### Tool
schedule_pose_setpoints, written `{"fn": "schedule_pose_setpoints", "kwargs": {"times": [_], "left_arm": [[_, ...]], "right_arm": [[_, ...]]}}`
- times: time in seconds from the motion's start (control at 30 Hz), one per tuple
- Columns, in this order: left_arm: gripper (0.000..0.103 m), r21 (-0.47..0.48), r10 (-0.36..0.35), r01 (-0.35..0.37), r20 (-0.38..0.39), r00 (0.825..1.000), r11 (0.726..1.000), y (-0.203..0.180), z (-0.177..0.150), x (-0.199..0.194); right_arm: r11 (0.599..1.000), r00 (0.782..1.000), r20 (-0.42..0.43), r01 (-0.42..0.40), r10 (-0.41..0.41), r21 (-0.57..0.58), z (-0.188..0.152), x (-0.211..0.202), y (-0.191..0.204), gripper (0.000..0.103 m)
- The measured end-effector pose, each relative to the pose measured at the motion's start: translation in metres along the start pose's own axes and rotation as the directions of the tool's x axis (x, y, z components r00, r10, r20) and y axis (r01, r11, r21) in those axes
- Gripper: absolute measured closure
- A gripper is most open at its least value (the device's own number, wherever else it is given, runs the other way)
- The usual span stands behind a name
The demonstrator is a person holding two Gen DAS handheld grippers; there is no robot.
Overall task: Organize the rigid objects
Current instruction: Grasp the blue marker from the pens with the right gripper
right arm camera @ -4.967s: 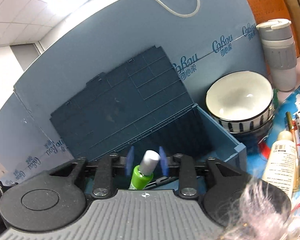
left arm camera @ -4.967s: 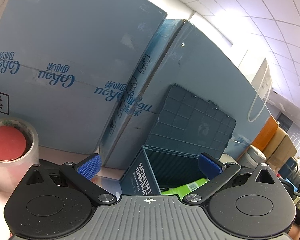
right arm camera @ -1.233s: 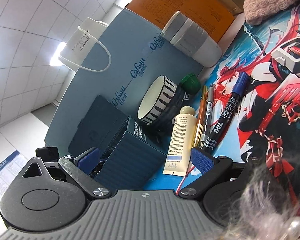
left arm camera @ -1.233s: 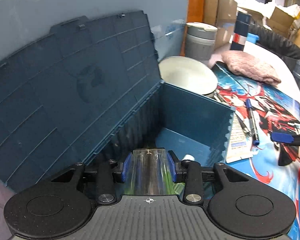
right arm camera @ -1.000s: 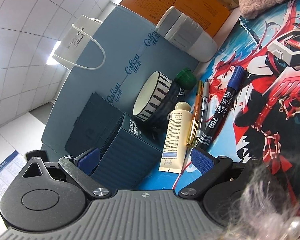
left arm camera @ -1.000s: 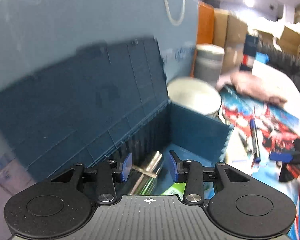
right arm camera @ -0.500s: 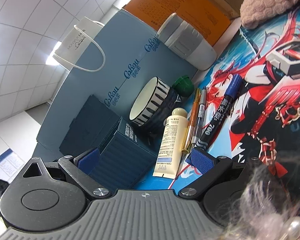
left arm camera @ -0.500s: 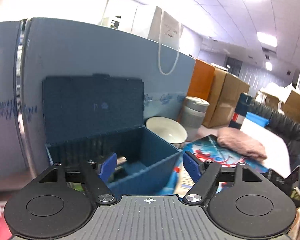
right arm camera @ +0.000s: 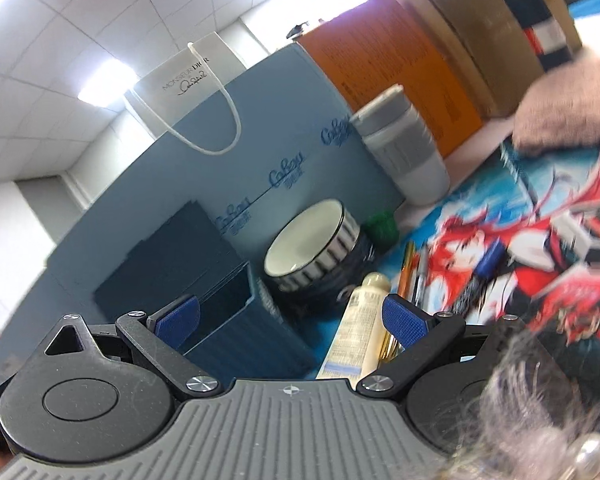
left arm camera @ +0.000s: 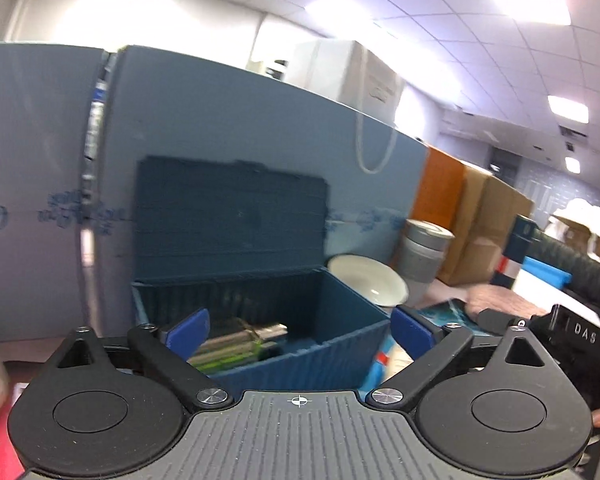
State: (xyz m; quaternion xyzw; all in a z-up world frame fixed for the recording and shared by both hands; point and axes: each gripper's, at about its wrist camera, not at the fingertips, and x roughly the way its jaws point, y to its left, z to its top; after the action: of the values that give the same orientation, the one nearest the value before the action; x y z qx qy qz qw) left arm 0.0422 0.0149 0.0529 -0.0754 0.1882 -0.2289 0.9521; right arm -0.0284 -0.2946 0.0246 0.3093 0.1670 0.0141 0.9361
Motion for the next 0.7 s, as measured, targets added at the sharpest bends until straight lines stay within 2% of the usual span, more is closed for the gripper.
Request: {"fn": "schedule_pose_setpoints", "kwargs": {"times": [0.13, 0.23, 0.37, 0.47, 0.57, 0.63, 0.7], "left_arm": [[0.0, -0.02, 0.069, -0.068, 0.04, 0.997, 0.997, 0.005, 0.001, -0.002], [0.0, -0.024, 0.084, -0.083, 0.034, 0.996, 0.996, 0.01, 0.002, -0.002], [0.0, -0.015, 0.083, -0.082, 0.022, 0.996, 0.997, 0.01, 0.002, 0.0], [0.0, -0.001, 0.077, -0.077, 0.017, 0.997, 0.997, 0.008, 0.001, 0.0], [0.0, 0.012, 0.069, -0.069, 0.012, 0.998, 0.998, 0.007, 0.0, 0.0], [0.0, 0.017, 0.065, -0.065, 0.011, 0.998, 0.998, 0.006, -0.001, 0.001], [0.0, 0.026, 0.061, -0.061, 0.005, 0.998, 0.998, 0.005, -0.001, 0.002]], "right_arm": [[0.996, 0.997, 0.045, 0.071, -0.068, -0.058, 0.008, 0.004, 0.008, 0.002], [0.988, 0.989, 0.069, 0.135, -0.13, -0.069, 0.013, 0.003, 0.003, 0.002], [0.976, 0.977, 0.063, 0.208, -0.205, -0.058, 0.019, 0.004, -0.014, 0.002], [0.961, 0.961, 0.008, 0.277, -0.276, -0.027, 0.025, 0.014, -0.033, 0.003], [0.934, 0.932, -0.07, 0.357, -0.357, -0.008, 0.028, 0.034, -0.053, 0.01], [0.905, 0.9, -0.101, 0.426, -0.423, 0.0, 0.027, 0.047, -0.063, 0.023], [0.884, 0.877, -0.119, 0.468, -0.466, -0.008, 0.025, 0.06, -0.071, 0.031]]}}
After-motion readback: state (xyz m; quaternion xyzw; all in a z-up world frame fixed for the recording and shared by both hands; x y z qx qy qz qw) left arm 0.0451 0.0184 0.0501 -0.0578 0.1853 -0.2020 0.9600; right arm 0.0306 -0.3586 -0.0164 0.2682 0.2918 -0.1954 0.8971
